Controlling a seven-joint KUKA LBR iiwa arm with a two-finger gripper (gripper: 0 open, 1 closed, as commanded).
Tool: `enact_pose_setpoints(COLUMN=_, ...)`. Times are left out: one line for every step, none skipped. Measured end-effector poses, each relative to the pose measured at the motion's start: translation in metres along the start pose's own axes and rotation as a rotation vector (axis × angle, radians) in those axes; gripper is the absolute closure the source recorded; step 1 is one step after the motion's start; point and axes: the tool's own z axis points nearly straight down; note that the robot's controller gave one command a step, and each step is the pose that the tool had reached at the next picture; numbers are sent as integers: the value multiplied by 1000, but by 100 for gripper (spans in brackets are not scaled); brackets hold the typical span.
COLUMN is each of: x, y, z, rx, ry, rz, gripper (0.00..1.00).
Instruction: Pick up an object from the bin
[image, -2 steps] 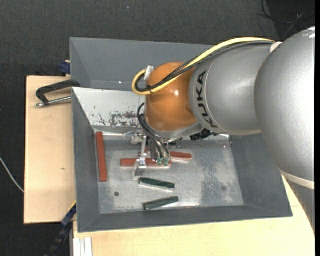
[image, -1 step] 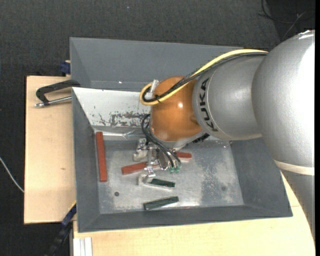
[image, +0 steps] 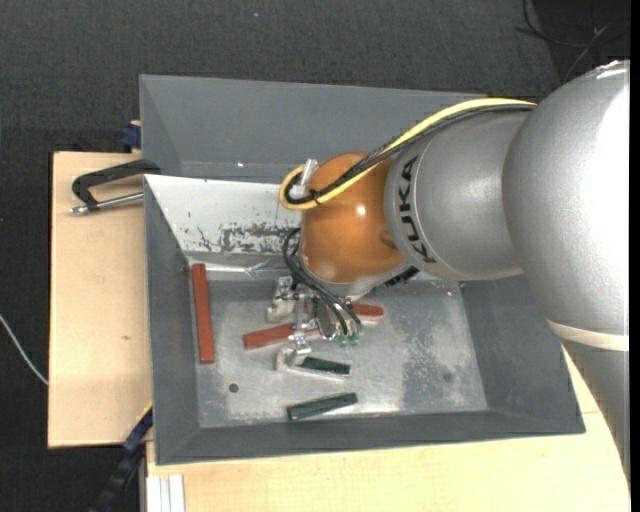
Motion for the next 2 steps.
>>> enact_pose_setpoints(x=-10, y=26, z=-118, rx=7, ry=-23, rz=51, gripper=100)
enact_pose_setpoints(x=-10, y=26, z=-118, rx=7, ry=-22, rz=52, gripper=0)
